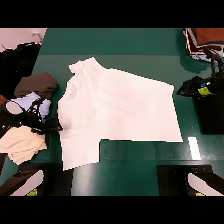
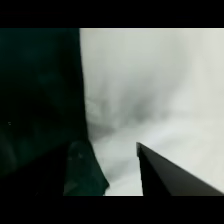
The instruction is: Fold the shirts.
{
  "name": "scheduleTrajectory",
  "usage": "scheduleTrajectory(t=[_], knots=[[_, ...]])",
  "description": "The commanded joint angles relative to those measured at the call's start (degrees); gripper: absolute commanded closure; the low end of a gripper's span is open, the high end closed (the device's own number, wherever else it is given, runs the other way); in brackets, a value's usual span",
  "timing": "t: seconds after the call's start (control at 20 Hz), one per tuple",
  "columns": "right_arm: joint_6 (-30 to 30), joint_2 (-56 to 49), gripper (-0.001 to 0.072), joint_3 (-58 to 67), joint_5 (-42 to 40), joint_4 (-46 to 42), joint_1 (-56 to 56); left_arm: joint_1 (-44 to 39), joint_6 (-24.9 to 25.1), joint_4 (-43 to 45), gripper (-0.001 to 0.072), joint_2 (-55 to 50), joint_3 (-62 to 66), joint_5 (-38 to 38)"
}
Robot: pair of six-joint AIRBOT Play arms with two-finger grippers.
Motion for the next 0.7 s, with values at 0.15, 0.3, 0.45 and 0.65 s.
scheduleTrajectory(t=[0.15, 0.3, 0.45, 0.65], knots=[[0.02, 0.90, 0.0367, -0.28, 2.67, -0.20, 0.02, -0.11, 2.01, -4.81, 0.0400, 0.09, -2.51, 4.35], [0.02, 1.18, 0.0367, -2.29, 4.94, -0.46, -1.38, -0.11, 3.06, -5.86, 0.0681, 0.13, -2.45, 3.48], [0.02, 4.11, 0.0367, -11.15, 5.40, -0.61, -7.96, -0.11, 3.65, -5.86, 0.0681, 0.52, -0.85, 2.27], [0.00, 8.37, 0.0155, -27.58, 7.08, -0.39, -23.26, -0.11, 3.67, -6.12, 0.0682, 1.57, 2.62, 1.44]])
